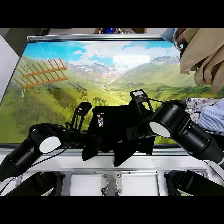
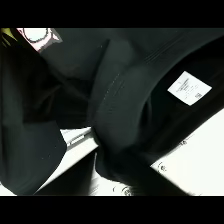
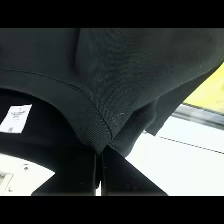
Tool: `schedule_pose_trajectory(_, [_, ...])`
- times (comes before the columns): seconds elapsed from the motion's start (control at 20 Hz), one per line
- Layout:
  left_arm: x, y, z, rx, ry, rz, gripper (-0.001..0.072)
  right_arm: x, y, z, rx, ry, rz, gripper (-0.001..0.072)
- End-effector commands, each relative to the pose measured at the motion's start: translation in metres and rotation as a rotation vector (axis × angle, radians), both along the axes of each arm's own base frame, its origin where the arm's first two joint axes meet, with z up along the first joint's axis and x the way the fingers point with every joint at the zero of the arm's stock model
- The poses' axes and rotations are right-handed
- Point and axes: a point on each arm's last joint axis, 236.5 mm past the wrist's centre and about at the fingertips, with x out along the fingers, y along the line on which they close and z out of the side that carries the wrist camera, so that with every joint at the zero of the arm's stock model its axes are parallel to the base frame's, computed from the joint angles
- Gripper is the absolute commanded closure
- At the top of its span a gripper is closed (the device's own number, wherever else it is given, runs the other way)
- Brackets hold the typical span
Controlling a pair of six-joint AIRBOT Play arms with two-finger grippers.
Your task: Fold the clothes and pants, and hang the long-sleeved shirts on hangers.
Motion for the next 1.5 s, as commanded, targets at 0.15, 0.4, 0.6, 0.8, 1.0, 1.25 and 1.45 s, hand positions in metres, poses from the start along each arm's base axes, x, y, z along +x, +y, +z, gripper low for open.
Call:
schedule_pose_trajectory(0.15, [0.036, -0.005, 0.038, -0.01, -0.065, -0.017, -0.0001, -0.002, 0.001, -0.001, 0.002, -0.002, -0.007, 0.0691])
schedule_pose_trajectory(0.4, [0.099, 0.043, 0.086, -0.02, -0.196, 0.113, -0.0001, -0.002, 0.001, -0.001, 0.001, -0.002, -0.007, 0.0691])
schedule_pose_trajectory(0.6, [0.142, 0.127, 0.085, 0.052, -0.241, 0.297, -0.0001, -0.002, 0.001, -0.003, -0.003, 0.001, -0.007, 0.0691])
schedule_pose_trajectory(0.8, [0.182, 0.235, 0.098, 0.105, -0.354, 0.575, -0.0001, -0.002, 0.001, -0.004, -0.005, 0.004, -0.007, 0.0691])
schedule_pose_trajectory(1.0, [0.204, 0.34, 0.092, 0.23, -0.436, 0.786, -0.0001, -0.002, 0.001, -0.004, -0.005, 0.004, -0.007, 0.0691])
schedule_pose_trajectory(1.25, [0.242, 0.418, 0.03, 0.452, -0.436, 0.809, -0.0001, -0.002, 0.001, -0.004, -0.006, 0.004, -0.007, 0.0691])
schedule_pose_trajectory(1.45, [0.279, 0.454, -0.022, 0.565, -0.372, 0.752, -0.0001, -0.002, 0.001, -0.004, -0.006, 0.004, -0.007, 0.0691])
